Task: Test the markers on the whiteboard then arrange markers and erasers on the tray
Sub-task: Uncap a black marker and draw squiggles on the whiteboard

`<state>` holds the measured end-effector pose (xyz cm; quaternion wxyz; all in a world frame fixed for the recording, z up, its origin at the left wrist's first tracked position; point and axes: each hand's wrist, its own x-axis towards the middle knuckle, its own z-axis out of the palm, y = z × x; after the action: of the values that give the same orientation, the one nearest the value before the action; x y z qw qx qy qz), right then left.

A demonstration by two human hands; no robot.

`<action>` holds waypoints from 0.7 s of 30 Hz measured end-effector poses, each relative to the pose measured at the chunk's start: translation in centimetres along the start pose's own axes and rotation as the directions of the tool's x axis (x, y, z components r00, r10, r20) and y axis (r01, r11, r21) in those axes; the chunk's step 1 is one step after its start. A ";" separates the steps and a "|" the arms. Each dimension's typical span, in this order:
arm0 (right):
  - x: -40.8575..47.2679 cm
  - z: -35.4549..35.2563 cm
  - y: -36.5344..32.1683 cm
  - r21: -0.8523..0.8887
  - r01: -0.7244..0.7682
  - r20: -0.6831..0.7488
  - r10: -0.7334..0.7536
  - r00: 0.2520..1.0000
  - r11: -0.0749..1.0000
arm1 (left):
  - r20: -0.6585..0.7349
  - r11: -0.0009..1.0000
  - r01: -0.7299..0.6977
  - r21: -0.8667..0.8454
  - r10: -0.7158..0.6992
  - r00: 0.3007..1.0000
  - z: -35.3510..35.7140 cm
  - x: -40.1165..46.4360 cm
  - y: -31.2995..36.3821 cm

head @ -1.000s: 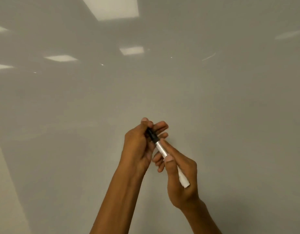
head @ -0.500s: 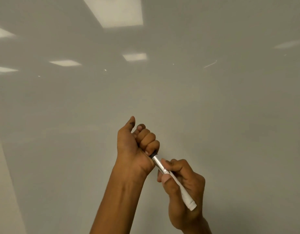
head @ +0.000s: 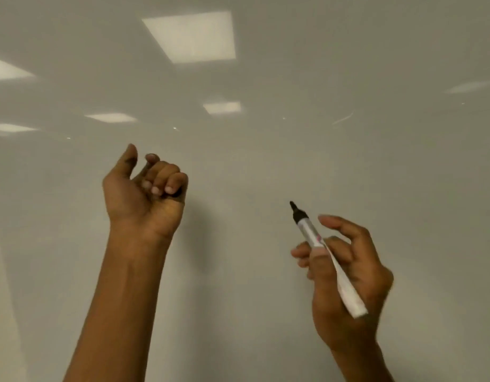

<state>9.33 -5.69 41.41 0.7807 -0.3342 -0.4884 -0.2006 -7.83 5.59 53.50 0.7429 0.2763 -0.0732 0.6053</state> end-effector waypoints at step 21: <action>7.2 -0.3 9.0 -0.381 0.156 0.033 -0.155 0.987 0.911 | -0.157 0.979 0.199 0.040 -0.191 0.969 -1.5 -2.7 -6.3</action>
<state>18.43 0.44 44.83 0.6817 -0.4402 -0.4658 -0.3529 -2.98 3.26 49.06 0.7942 0.2555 0.0281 0.5506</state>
